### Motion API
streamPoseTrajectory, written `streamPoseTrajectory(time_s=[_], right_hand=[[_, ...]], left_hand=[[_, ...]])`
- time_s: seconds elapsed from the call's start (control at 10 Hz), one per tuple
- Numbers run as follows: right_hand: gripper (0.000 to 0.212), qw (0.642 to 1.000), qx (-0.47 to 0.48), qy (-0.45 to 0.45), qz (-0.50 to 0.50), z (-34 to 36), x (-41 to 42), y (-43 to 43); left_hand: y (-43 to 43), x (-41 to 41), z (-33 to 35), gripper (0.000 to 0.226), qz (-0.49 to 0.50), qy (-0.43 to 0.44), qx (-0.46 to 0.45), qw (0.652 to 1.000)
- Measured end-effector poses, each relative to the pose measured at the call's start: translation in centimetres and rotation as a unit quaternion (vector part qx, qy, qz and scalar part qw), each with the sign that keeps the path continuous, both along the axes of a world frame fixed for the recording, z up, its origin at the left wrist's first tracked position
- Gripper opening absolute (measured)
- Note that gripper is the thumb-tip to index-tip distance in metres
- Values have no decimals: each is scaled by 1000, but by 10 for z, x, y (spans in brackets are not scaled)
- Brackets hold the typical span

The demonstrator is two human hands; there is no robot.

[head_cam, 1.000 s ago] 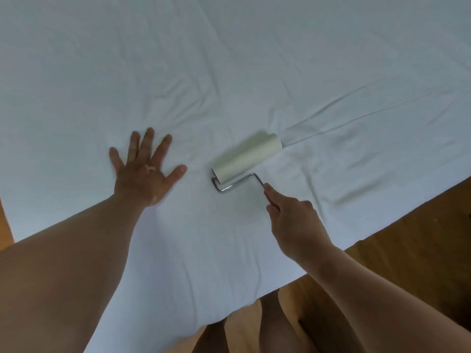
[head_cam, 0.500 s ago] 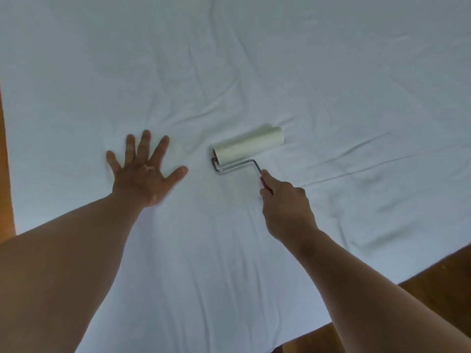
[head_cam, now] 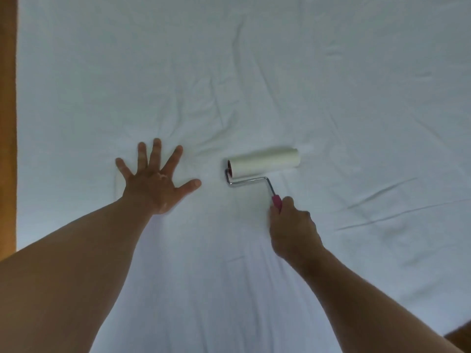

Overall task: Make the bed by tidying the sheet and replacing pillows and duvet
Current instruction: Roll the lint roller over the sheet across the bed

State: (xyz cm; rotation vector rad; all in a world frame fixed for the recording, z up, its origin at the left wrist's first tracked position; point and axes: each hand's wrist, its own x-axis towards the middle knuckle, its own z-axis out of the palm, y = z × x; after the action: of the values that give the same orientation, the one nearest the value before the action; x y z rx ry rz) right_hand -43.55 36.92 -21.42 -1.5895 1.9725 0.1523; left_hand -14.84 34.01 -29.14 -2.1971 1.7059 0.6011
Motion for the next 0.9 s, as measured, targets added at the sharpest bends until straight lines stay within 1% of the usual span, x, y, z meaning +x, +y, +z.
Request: streamPoseTrajectory(time_s=[0.1,0.2,0.3,0.4,0.5,0.6,0.7,0.8,0.9], right_hand=[[31,1000,3,-17,15,-10,27,-79],[30,999,22,-20,42,-16,27,-95],[30,997,32,-73,-4,-10,1,-54],[16,994,28,-101,-41,3,-20,-10],[21,998,40,-36,-26,7,-15,-10],[32,999,39,-24,8,5,21,-70],[30,997,24,-22,70,11,68,-163],[32,995,47,-79,23,12,97,-225],[35,997,45,-43,55,-2,77,-195]], left_hand=[[-11,1,-6,98,-5,-16,-51,999],[-26,5,-12,95,0,-27,-94,995],[-49,10,-12,94,17,-21,-89,996],[-70,19,-11,93,16,-28,-84,996],[-84,24,-12,93,19,-28,-78,996],[-92,26,-16,93,24,-27,-87,996],[-99,29,-19,93,28,-32,-107,993],[-108,33,-16,94,25,-32,-101,994],[-117,40,-15,95,23,-29,-95,995]])
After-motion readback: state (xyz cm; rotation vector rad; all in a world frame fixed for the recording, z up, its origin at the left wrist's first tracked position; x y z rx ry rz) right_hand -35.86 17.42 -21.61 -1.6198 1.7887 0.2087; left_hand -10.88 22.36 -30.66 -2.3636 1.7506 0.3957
